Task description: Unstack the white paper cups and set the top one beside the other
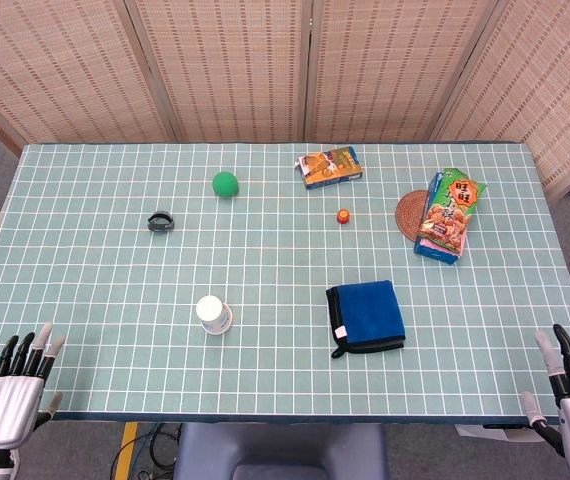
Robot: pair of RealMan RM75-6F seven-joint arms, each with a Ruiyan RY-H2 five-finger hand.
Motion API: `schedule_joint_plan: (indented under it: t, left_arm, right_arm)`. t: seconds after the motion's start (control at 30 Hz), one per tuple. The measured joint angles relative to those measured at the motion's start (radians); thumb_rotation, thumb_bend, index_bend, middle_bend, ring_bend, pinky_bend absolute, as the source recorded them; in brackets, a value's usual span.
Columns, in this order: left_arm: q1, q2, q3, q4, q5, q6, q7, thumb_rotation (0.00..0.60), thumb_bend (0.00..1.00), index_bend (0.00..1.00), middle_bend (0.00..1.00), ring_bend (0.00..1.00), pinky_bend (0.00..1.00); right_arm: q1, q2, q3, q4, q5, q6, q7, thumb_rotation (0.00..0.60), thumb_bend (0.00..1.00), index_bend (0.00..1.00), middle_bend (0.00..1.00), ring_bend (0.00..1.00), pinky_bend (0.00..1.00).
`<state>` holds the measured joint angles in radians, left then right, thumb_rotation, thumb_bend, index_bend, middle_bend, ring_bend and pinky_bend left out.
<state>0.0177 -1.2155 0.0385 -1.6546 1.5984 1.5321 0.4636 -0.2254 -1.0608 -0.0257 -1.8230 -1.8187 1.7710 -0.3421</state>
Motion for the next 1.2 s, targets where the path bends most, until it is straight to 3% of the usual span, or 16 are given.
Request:
schedule_joint_plan:
  t: [0.5, 0.8, 1.03, 1.2]
  left_arm:
    - [-0.035, 0.015, -0.015, -0.055, -0.018, -0.049, -0.025, 0.600, 0.30, 0.14, 0.00, 0.00, 0.00]
    - [-0.123, 0.044, -0.070, -0.218, -0.103, -0.159, 0.148, 0.600, 0.30, 0.16, 0.00, 0.00, 0.00]
    - [-0.229, 0.062, -0.142, -0.344, -0.278, -0.267, 0.311, 0.600, 0.30, 0.16, 0.00, 0.00, 0.00]
    - [-0.330, 0.061, -0.202, -0.377, -0.436, -0.342, 0.375, 0.600, 0.30, 0.16, 0.00, 0.00, 0.00]
  right_arm:
    - [0.014, 0.015, 0.010, -0.017, 0.043, -0.024, 0.021, 0.600, 0.31, 0.01, 0.00, 0.00, 0.00]
    - [0.034, 0.016, 0.013, -0.014, 0.001, -0.030, 0.032, 0.600, 0.31, 0.01, 0.00, 0.00, 0.00]
    - [0.061, 0.027, 0.028, -0.027, 0.065, -0.085, 0.033, 0.600, 0.31, 0.01, 0.00, 0.00, 0.00]
    - [0.074, 0.035, 0.041, -0.036, 0.117, -0.108, 0.040, 0.600, 0.31, 0.01, 0.00, 0.00, 0.00]
